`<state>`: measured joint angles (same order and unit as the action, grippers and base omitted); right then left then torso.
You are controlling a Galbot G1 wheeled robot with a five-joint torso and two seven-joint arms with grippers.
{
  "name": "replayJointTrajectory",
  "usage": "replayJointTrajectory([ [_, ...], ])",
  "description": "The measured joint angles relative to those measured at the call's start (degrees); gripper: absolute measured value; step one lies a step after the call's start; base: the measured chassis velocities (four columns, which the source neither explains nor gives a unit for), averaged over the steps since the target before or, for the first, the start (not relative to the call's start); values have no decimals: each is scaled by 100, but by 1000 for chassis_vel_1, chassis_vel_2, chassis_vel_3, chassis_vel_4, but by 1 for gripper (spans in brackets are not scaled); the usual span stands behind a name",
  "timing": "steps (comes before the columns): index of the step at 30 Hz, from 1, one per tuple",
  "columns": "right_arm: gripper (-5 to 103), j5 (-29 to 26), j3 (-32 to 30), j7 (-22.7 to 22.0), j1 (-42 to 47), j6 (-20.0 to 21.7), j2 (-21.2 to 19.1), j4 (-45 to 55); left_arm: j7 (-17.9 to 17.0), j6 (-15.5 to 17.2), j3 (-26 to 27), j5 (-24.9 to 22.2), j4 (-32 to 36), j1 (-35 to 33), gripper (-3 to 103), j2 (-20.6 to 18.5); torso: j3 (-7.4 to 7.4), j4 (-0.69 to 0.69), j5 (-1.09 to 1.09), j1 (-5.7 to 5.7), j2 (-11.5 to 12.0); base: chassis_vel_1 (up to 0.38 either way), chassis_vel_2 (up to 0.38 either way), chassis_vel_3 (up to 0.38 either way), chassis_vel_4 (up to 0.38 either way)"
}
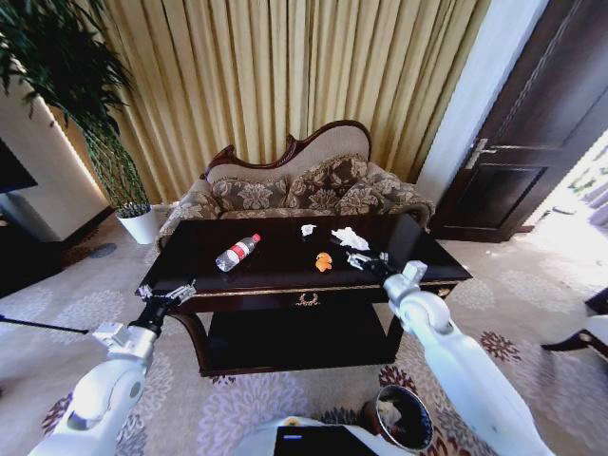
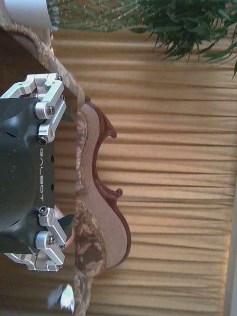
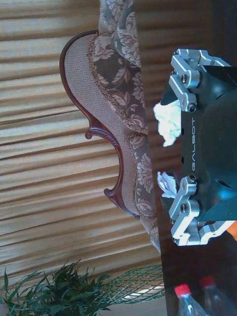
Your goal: Move to the front of the table and place the trash on the table into the trash bin.
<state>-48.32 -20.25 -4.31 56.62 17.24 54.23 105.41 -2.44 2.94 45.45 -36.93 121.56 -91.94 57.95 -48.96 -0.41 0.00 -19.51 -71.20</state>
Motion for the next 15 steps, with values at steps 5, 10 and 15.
replayJointTrajectory([
  [5, 100, -135, 478, 13, -596, 13, -134, -502, -62, 3, 56, -219, -193, 176, 100, -115, 1, 0, 1, 0, -1, 0, 0, 0, 0],
  [10, 100, -54, 988, 77, -1150, -9, 5, -1182, -63, 4, 54, -297, -368, 285, 100, -179, 0, 2, -1, 0, 0, 0, 0, 0, 0],
  [15, 100, 147, 1365, 187, -1794, -150, 408, -2059, -64, 4, -41, -263, -342, 272, 100, -167, 0, 0, -1, 0, 0, 0, 0, 0, 0],
])
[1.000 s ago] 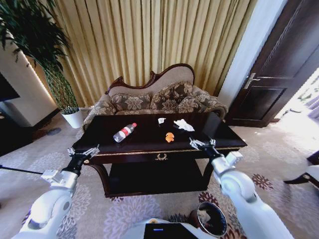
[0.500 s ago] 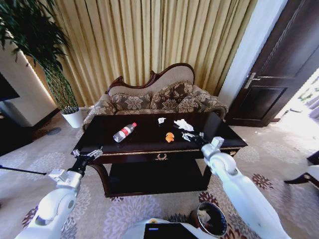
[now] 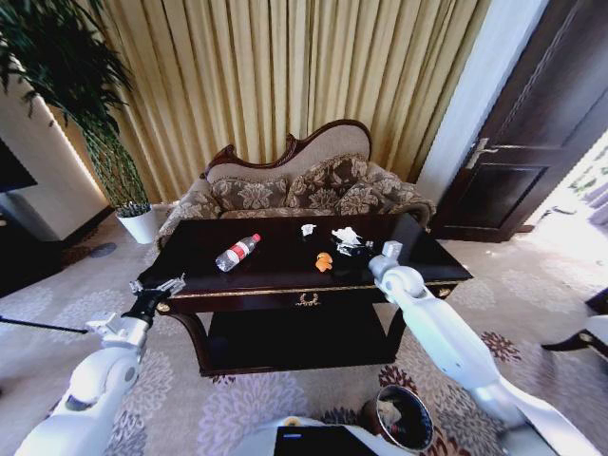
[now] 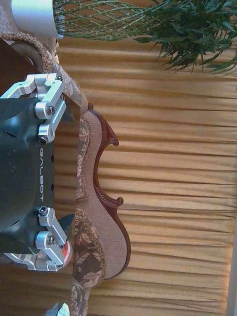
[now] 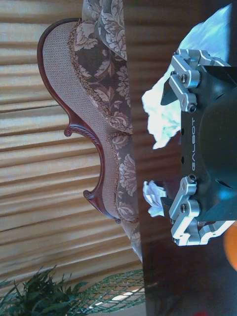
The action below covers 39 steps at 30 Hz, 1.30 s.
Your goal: Move to the front of the table and place the trash on the table into the trash bin.
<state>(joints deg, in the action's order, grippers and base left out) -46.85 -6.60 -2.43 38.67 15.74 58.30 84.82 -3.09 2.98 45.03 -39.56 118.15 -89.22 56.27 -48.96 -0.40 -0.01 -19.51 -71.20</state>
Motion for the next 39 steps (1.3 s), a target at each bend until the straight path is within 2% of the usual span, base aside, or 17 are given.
replayJointTrajectory([
  [7, 100, 232, 56, 41, -536, -41, 241, -515, 1, -1, -23, -2, 51, -6, 100, -101, 0, 0, 1, 0, 0, 0, 0, 0, 0],
  [23, 100, 792, 15, 205, -313, -90, -87, -675, 2, -42, -5, -17, 129, -68, 100, -14, 1, -1, 0, 1, -1, 0, 0, 0, 0],
  [36, 100, 978, 279, 74, -589, -151, 67, -994, 16, -103, 25, -17, 202, -142, 100, 71, 1, 1, 0, 1, -1, 0, 0, 0, 0],
  [39, 100, 974, 324, 62, -662, -48, 33, -984, 18, -105, 60, -16, 237, -188, 100, 91, 1, 2, -1, 1, -1, 0, 0, 0, 0],
])
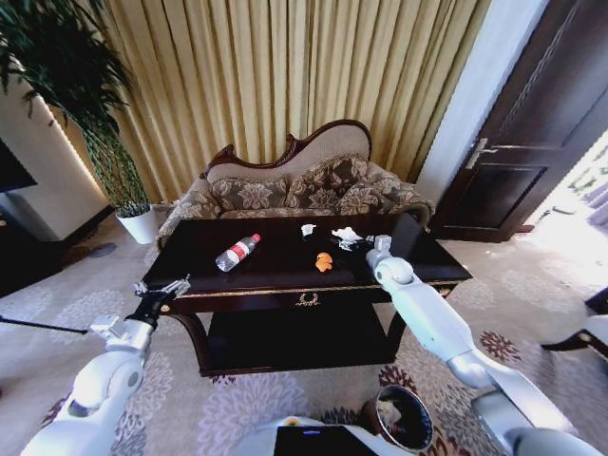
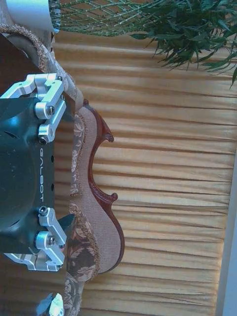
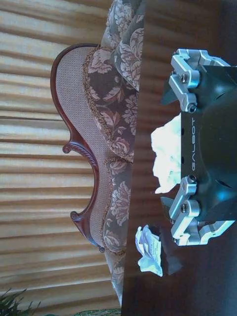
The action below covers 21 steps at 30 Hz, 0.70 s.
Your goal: Move to the front of the table and place the trash on the table into the trash bin.
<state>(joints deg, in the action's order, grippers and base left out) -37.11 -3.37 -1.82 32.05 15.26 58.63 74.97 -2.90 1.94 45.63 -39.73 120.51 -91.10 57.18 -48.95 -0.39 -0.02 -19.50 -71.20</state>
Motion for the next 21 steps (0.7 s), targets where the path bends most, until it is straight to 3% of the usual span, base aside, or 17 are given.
replayJointTrajectory([
  [5, 100, -115, -1, -18, -103, 521, -130, 219, 12, -9, 21, 7, 24, -50, 100, 65, 0, -2, 1, 0, 0, 0, 0, 0, 0],
  [10, 100, -508, -112, -239, -185, 1587, -279, 647, 11, -47, -4, 26, 54, -80, 100, 169, 0, -2, 1, 0, 0, 0, 0, 0, 0],
  [15, 100, -581, -164, -328, -185, 1936, -277, 767, 2, -48, -30, 31, 58, -91, 100, 207, 0, -2, 1, 0, 0, 0, 0, 0, 0],
  [21, 100, -578, -157, -380, -185, 1972, -195, 716, 0, -48, -42, 33, 80, -131, 100, 259, 0, -1, 1, 0, 0, 0, 0, 0, 0],
])
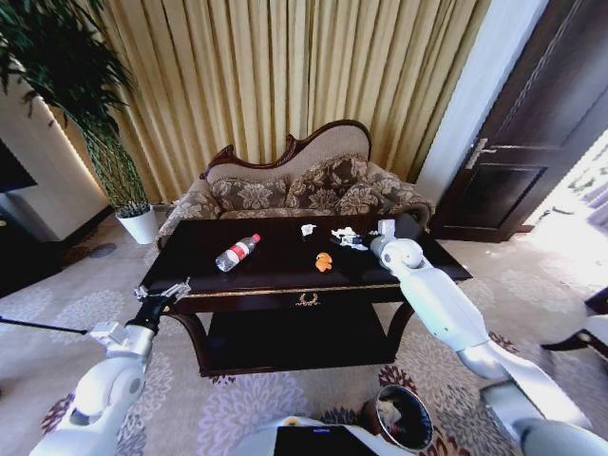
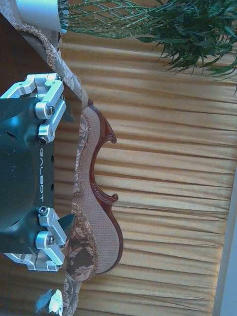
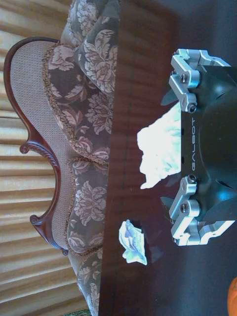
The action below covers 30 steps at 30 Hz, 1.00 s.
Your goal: Move to the front of the table and place the trash on the table into the trash bin.
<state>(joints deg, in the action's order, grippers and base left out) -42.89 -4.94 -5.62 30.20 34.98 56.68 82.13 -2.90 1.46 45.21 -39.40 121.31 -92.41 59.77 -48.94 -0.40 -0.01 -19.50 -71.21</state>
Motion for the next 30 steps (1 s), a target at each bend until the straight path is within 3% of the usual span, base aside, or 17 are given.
replayJointTrajectory([
  [25, 102, 452, 222, 39, -206, -392, 216, -762, -22, 31, 31, -6, 54, -92, 100, 76, 0, 0, 0, 0, 0, 0, 0, 0, 0],
  [28, 98, 457, 222, 39, -203, -420, 216, -765, -23, 32, 32, -7, 55, -84, 100, 62, 0, 0, 0, 0, 0, 0, 0, 0, 0],
  [30, 89, 461, 219, 38, -182, -457, 216, -761, -26, 32, 17, -7, 57, -78, 100, 66, 0, 0, 0, 0, 0, 0, 0, 0, 0],
])
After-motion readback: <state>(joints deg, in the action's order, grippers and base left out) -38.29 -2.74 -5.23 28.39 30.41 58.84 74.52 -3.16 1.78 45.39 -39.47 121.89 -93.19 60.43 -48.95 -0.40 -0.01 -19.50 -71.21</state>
